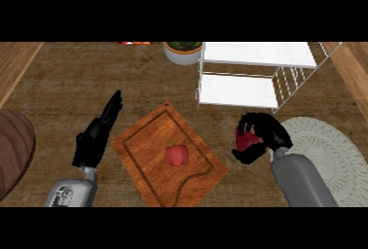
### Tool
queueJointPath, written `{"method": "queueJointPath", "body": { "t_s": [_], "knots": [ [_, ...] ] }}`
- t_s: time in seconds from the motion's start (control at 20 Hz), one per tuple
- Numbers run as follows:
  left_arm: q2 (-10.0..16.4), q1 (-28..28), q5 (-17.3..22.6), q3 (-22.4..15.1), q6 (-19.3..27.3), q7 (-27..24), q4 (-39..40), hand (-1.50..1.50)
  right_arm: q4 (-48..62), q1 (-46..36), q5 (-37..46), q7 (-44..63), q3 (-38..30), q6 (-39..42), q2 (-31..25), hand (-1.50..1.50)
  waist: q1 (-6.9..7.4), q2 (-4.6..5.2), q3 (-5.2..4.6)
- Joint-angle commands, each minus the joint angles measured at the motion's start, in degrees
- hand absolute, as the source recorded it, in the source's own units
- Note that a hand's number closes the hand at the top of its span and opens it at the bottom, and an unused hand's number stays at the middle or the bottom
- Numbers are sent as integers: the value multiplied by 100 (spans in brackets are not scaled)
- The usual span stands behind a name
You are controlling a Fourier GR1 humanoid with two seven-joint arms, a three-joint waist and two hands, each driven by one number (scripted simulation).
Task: Pick the pear from the placemat and place it in the tiered shelf
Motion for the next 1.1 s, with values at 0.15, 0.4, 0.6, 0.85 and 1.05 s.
{"method": "queueJointPath", "body": {
  "t_s": [0.15,0.4,0.6,0.85,1.05],
  "knots": [
    [-13,-168,5,-74,-100,-4,64,0,-1082,-301,-729,1868,875,-1812,702,150,182,19,59],
    [49,-201,100,44,-143,35,74,0,-2125,-626,-465,3612,2053,-2864,714,150,156,-15,36],
    [10,-149,102,77,-85,29,132,0,-2619,-1247,482,5405,2754,-3328,717,150,77,4,25],
    [154,-147,28,95,-130,15,115,0,-2948,-2367,1734,7519,3082,-2693,719,150,28,36,34],
    [167,-307,116,159,-178,173,75,0,-3389,-2860,2374,8359,3104,-2094,717,150,-20,59,45]
  ]
}}
